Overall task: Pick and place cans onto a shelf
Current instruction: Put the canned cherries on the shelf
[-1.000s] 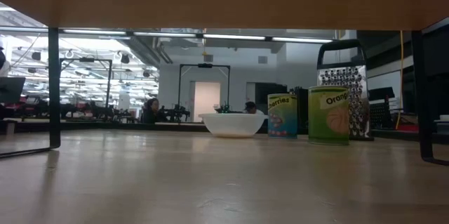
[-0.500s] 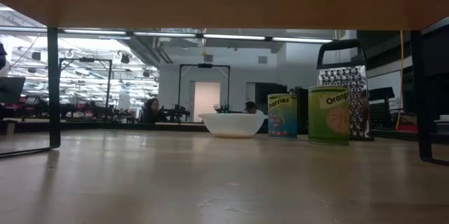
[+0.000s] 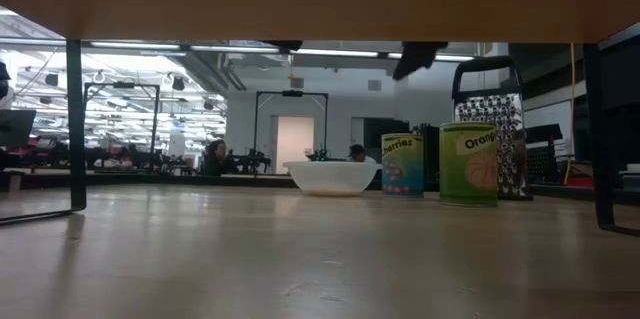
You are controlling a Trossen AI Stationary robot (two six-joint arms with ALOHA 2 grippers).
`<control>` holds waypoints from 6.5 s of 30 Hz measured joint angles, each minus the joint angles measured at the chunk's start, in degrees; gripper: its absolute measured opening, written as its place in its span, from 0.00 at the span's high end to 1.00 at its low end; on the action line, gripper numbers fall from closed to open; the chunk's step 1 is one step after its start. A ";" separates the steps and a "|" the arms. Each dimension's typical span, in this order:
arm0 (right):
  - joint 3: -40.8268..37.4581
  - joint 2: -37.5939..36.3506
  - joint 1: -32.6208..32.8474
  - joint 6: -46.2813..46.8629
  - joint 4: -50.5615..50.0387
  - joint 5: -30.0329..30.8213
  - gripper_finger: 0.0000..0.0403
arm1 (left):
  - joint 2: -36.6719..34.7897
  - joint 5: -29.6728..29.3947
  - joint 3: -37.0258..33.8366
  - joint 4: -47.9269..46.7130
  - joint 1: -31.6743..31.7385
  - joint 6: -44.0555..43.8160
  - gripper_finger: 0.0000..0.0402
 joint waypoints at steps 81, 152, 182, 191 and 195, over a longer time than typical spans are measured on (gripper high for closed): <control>-17.59 0.04 -1.44 -1.75 20.28 8.98 0.87 | 0.00 0.00 0.00 -0.16 -0.04 -1.62 0.70; -14.93 3.20 -1.29 -1.83 19.67 9.38 1.00 | -0.02 0.01 0.00 -0.56 -0.29 -1.62 0.70; 17.12 2.58 24.96 -2.57 -5.10 0.60 1.00 | -0.02 0.00 0.00 -0.56 -0.31 -1.42 0.70; 17.13 2.72 37.13 1.53 -0.72 5.08 1.00 | -0.02 0.00 0.00 -0.56 -0.31 -1.46 0.70; 17.14 3.05 41.07 1.53 -0.24 5.16 1.00 | -0.02 0.01 0.00 -0.56 -0.31 -1.53 0.70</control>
